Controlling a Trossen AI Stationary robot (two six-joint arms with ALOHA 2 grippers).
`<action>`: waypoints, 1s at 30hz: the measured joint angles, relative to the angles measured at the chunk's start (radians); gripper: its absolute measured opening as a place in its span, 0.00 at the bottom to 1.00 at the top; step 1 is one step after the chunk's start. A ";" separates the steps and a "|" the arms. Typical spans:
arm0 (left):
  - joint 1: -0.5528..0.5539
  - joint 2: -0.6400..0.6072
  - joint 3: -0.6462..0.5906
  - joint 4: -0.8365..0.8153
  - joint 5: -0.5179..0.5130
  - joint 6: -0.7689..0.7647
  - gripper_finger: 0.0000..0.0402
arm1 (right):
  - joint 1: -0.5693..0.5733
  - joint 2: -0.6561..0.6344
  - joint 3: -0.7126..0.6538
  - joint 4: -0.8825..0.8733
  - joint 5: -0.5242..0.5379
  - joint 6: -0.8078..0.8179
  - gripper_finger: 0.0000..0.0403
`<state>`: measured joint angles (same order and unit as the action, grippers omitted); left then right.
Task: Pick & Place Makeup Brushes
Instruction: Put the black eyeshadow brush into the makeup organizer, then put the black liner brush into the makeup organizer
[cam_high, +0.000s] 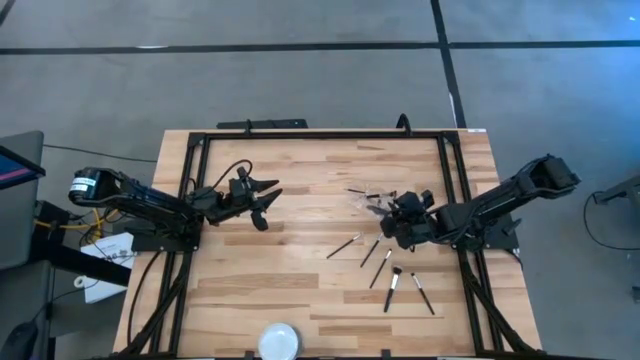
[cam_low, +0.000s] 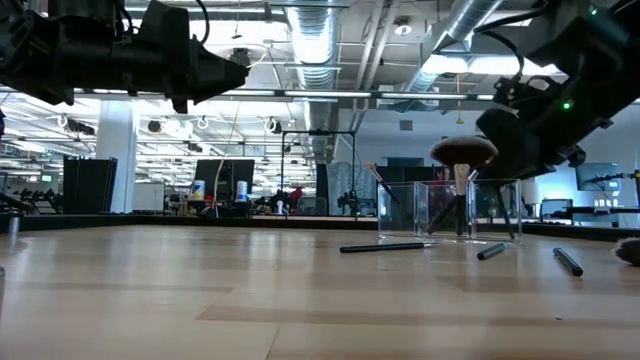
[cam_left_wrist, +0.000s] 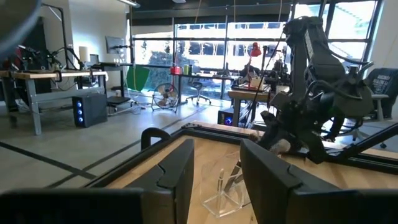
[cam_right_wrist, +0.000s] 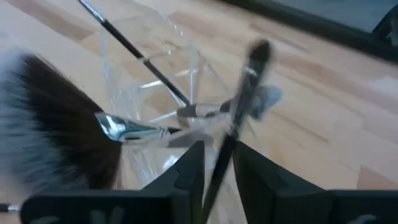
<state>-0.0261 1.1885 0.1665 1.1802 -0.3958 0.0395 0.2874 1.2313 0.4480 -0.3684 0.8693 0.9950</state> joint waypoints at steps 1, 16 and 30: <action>0.000 0.000 0.000 -0.003 0.000 -0.009 0.32 | -0.003 -0.004 0.000 -0.001 -0.004 -0.001 0.20; -0.001 0.048 0.001 -0.052 0.349 -0.173 0.32 | 0.017 -0.121 0.212 0.055 -0.005 -0.313 0.30; -0.111 0.613 0.355 -0.052 0.315 -0.166 0.32 | 0.023 -0.096 0.228 0.355 -0.015 -0.603 0.30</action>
<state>-0.1376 1.8016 0.5213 1.1280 -0.0803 -0.1261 0.3099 1.1351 0.6758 -0.0139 0.8539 0.3920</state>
